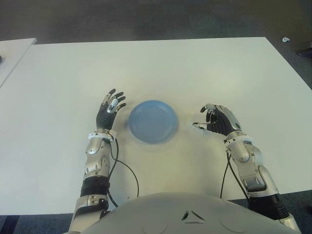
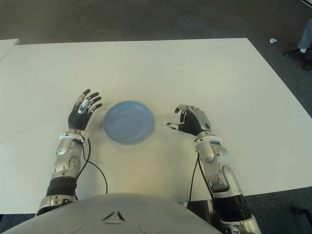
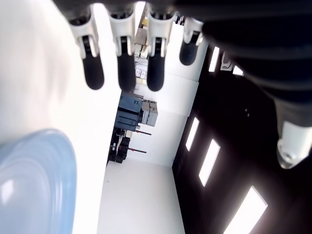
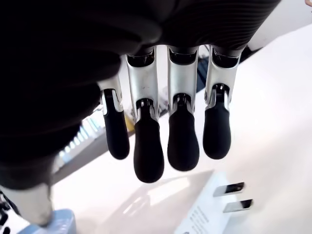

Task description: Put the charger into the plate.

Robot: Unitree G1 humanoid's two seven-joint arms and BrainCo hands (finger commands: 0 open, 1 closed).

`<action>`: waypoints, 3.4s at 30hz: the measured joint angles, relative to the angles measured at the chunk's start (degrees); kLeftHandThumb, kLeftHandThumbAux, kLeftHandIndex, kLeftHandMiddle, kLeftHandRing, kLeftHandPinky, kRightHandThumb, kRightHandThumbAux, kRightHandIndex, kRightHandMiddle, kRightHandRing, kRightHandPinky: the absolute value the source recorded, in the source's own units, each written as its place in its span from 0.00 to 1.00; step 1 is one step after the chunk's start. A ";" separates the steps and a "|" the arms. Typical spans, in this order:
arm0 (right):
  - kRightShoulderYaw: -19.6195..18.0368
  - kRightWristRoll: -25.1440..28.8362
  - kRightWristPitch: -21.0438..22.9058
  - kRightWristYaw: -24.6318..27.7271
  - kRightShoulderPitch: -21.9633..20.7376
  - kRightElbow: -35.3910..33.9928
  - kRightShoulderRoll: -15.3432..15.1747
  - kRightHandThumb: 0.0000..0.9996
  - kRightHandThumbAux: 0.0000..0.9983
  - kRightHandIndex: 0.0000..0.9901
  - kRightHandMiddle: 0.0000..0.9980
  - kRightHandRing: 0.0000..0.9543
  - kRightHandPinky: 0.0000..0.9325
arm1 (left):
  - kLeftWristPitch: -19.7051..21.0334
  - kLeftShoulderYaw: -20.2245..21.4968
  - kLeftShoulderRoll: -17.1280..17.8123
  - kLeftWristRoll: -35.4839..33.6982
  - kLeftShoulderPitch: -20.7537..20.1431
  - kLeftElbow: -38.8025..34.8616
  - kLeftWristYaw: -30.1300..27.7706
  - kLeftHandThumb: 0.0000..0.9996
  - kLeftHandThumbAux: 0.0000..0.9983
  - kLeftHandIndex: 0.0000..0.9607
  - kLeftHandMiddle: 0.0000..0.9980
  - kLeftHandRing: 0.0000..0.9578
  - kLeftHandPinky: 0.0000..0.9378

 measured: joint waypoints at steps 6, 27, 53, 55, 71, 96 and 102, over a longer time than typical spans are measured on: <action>2.07 -6.77 0.26 1.44 -0.83 0.15 -3.27 0.33 0.20 0.01 0.02 0.02 0.02 | 0.37 -0.04 0.04 -0.01 -0.02 -0.02 0.00 0.00 0.50 0.13 0.22 0.24 0.26; 4.86 -15.28 6.75 15.44 -2.15 -1.86 -5.38 0.29 0.11 0.00 0.00 0.00 0.00 | 0.73 -0.06 0.06 0.01 0.04 -0.16 0.00 0.00 0.50 0.13 0.23 0.25 0.27; 6.07 -16.87 7.77 17.14 -3.49 -1.14 -5.38 0.30 0.10 0.00 0.00 0.00 0.00 | 0.84 -0.10 0.06 -0.01 1.27 -0.76 0.00 0.00 0.50 0.13 0.23 0.25 0.28; 6.07 -16.87 7.80 17.15 -3.49 -1.04 -5.38 0.30 0.11 0.00 0.00 0.00 0.00 | 0.85 -0.09 0.07 0.00 1.28 -0.81 0.00 0.00 0.50 0.13 0.23 0.25 0.28; 5.67 -16.65 8.66 14.06 -2.92 0.97 -4.82 0.26 0.14 0.00 0.00 0.00 0.00 | 0.85 -0.05 0.74 -0.16 1.28 -0.76 -0.27 0.00 0.49 0.14 0.24 0.26 0.28; 4.74 -15.31 7.49 2.45 -1.58 8.03 -5.14 0.33 0.25 0.00 0.00 0.00 0.00 | 0.61 1.27 1.19 -1.24 2.92 -0.81 -1.16 0.00 0.48 0.14 0.23 0.25 0.27; 5.38 -15.33 6.99 1.03 -1.59 8.90 -5.61 0.35 0.25 0.00 0.00 0.00 0.00 | 0.60 1.31 1.28 -1.24 3.23 -0.83 -1.21 0.00 0.48 0.13 0.23 0.25 0.27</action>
